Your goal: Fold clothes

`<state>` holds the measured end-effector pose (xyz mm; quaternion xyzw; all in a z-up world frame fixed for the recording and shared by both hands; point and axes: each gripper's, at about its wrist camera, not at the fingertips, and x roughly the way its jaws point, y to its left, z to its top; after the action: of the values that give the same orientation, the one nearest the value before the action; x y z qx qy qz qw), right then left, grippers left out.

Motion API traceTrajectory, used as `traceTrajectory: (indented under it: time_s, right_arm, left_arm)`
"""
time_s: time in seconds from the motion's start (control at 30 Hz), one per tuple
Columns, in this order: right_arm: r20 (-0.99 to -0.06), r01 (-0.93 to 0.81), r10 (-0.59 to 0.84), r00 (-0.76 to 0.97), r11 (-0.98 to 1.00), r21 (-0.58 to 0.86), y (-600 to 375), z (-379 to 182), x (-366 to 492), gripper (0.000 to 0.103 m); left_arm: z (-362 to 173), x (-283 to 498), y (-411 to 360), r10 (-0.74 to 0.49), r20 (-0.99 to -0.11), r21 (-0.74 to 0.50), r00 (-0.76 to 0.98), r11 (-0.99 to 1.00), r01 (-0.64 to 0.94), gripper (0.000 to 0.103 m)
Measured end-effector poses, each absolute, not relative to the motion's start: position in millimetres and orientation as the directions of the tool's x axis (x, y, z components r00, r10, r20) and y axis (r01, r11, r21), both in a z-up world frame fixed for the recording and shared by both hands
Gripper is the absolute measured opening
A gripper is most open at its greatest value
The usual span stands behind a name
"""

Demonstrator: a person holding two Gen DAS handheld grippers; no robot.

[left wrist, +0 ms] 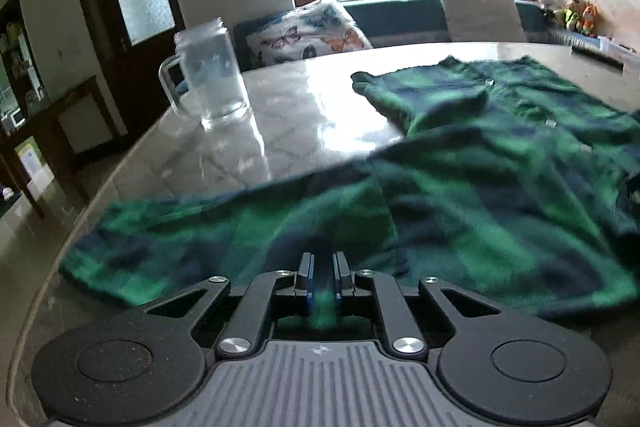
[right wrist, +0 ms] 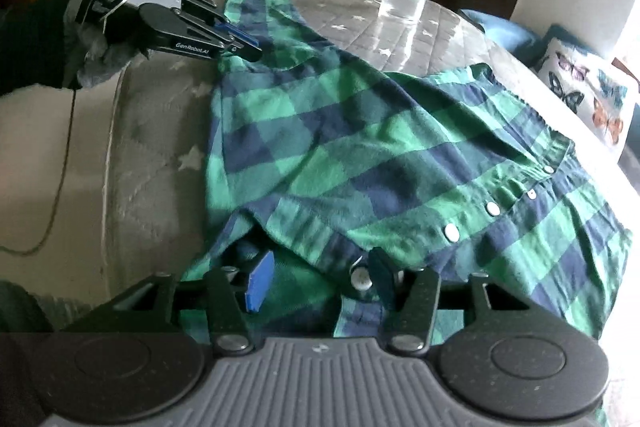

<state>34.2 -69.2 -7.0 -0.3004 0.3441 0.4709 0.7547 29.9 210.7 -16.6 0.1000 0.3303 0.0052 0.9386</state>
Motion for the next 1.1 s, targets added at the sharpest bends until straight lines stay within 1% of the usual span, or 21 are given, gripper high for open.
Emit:
traceTrajectory:
  time_s: [0.1,0.2,0.27,0.4,0.5,0.57,0.6,0.7,0.83,0.97,1.1]
  right_arm:
    - [-0.792,-0.92,0.526,0.31,0.376,-0.11,-75.3,-1.4,30.2,0.053]
    - [-0.756,-0.913,0.562,0.336,0.39,-0.116,-77.9,8.6,28.0,0.053]
    - [-0.736,-0.917,0.593,0.326,0.387,-0.094,-74.8,13.8,30.0,0.053]
    - [-0.726,-0.937,0.634,0.267,0.347,-0.042,-62.5,12.9,31.3,0.051]
    - [-0.719,-0.944,0.654,0.234,0.33,-0.007,-56.0,11.7,29.6,0.049]
    - [-0.719,-0.947,0.661,0.214,0.32,0.012,-52.6,10.8,28.0,0.044]
    - [-0.728,-0.95,0.656,0.198,0.312,0.024,-52.7,8.3,26.4,0.039]
    - [-0.751,-0.954,0.641,0.155,0.294,0.054,-57.8,0.4,19.2,0.039]
    - [-0.772,-0.953,0.622,0.131,0.295,0.076,-67.2,-10.5,9.3,0.038]
    - [-0.749,-0.939,0.642,0.162,0.333,0.082,-87.5,1.8,3.3,0.038]
    - [-0.727,-0.896,0.637,0.256,0.438,0.069,-121.9,18.1,2.9,0.039]
  left_arm:
    - [-15.5,23.8,211.3,0.097,-0.626,0.201,0.774,0.979,0.04,0.012]
    - [-11.0,19.2,213.4,0.115,-0.628,0.216,0.77,0.976,0.03,0.012]
    - [-8.4,15.7,214.4,0.129,-0.627,0.221,0.768,0.975,0.017,0.012]
    - [-0.2,10.6,214.8,0.158,-0.617,0.228,0.771,0.974,-0.017,0.012]
    - [12.0,6.4,208.0,0.142,-0.594,0.222,0.791,0.975,-0.009,0.012]
    - [20.8,6.0,199.0,0.109,-0.58,0.203,0.808,0.979,0.014,0.012]
    - [24.2,6.2,193.3,0.09,-0.573,0.196,0.815,0.98,0.03,0.012]
    - [30.0,9.2,172.2,0.02,-0.556,0.174,0.831,0.98,0.093,0.012]
    - [27.9,20.5,137.0,-0.101,-0.555,0.119,0.825,0.973,0.199,0.012]
    - [17.3,27.7,103.0,-0.192,-0.567,0.091,0.801,0.952,0.292,0.012]
    - [7.4,24.8,78.4,-0.258,-0.576,0.087,0.776,0.924,0.373,0.012]
